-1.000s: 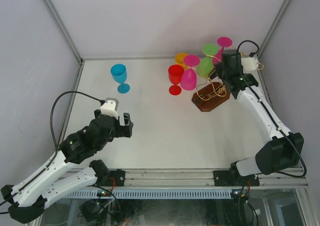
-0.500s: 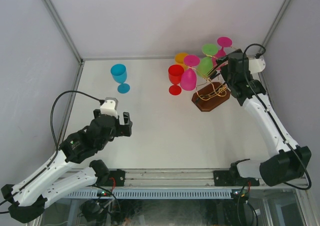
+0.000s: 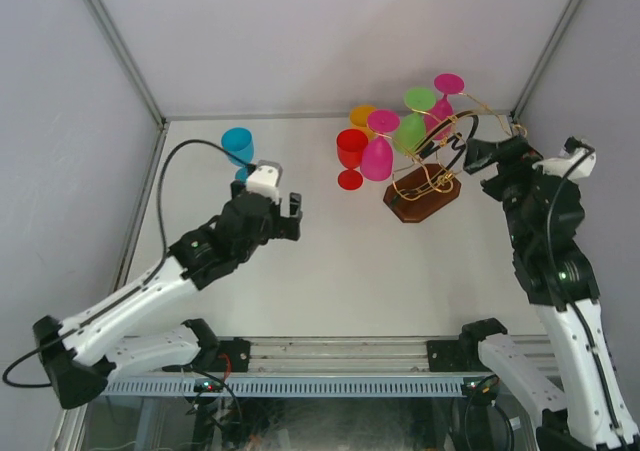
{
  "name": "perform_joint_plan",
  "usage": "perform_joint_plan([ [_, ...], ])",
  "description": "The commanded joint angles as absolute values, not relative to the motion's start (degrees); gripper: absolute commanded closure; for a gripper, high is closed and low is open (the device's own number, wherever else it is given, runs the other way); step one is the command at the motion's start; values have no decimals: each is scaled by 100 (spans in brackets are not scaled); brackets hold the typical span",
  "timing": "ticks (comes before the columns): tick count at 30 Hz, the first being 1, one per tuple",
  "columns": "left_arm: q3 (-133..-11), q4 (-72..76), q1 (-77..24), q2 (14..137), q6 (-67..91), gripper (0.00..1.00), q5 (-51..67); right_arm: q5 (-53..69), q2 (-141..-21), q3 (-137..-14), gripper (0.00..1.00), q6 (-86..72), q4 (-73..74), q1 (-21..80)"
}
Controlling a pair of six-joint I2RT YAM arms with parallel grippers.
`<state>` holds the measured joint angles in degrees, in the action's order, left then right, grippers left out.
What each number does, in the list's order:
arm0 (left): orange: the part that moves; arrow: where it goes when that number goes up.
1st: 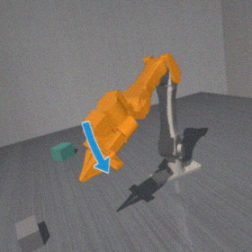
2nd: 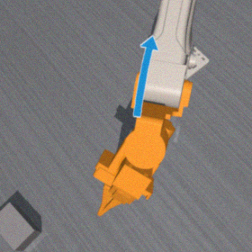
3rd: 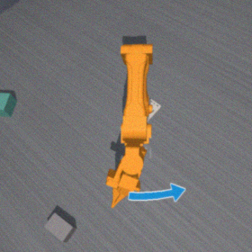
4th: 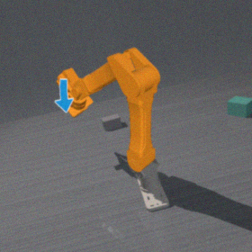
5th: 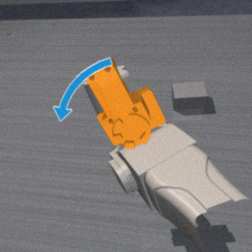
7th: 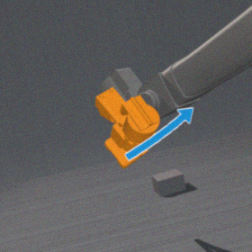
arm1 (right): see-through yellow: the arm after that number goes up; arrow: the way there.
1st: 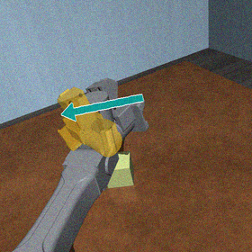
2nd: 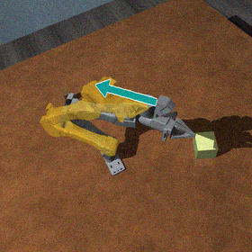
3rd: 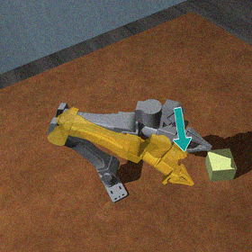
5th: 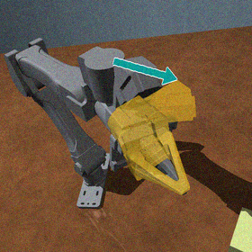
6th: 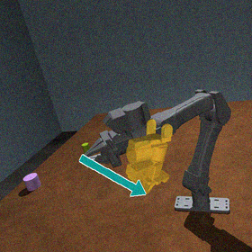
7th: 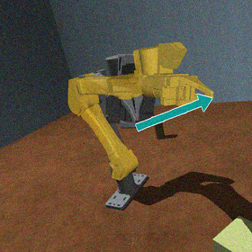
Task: Place the wine glass upside down on the wine glass rack
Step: Adjust the wine rack at the center of the board, then pick up the wine glass at the center of the board.
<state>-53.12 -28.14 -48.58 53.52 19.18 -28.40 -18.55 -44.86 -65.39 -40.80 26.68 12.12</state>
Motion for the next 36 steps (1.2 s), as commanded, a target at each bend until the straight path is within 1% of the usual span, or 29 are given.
perform_joint_plan([
  [1,-5876,-1337,-4678,6163,1224,0,-2200,-873,-3996,-6286,9,-3021,2602,1195],
  [8,-6628,-385,-4084,7702,882,0,-776,-484,-3580,-6094,9,-2856,3107,1193],
  [11,-6897,-110,-3938,8348,610,0,-435,-371,-3490,-5999,9,-2843,3145,1187],
  [15,-7110,291,-3676,8911,481,0,68,-240,-3489,-5959,9,-2815,3172,1189],
  [19,-7435,419,-3544,9427,189,0,271,-151,-3520,-5922,9,-2778,3169,1180],
  [24,-7750,648,-3451,9977,0,0,222,-148,-3561,-5823,8,-2730,3139,1148],
  [31,-8196,843,-3103,10601,104,0,990,-38,-3667,-5814,8,-2621,3112,1103],
  [36,-8547,712,-3065,10887,-108,0,1236,2,-3751,-5758,8,-2594,3067,1058],
])
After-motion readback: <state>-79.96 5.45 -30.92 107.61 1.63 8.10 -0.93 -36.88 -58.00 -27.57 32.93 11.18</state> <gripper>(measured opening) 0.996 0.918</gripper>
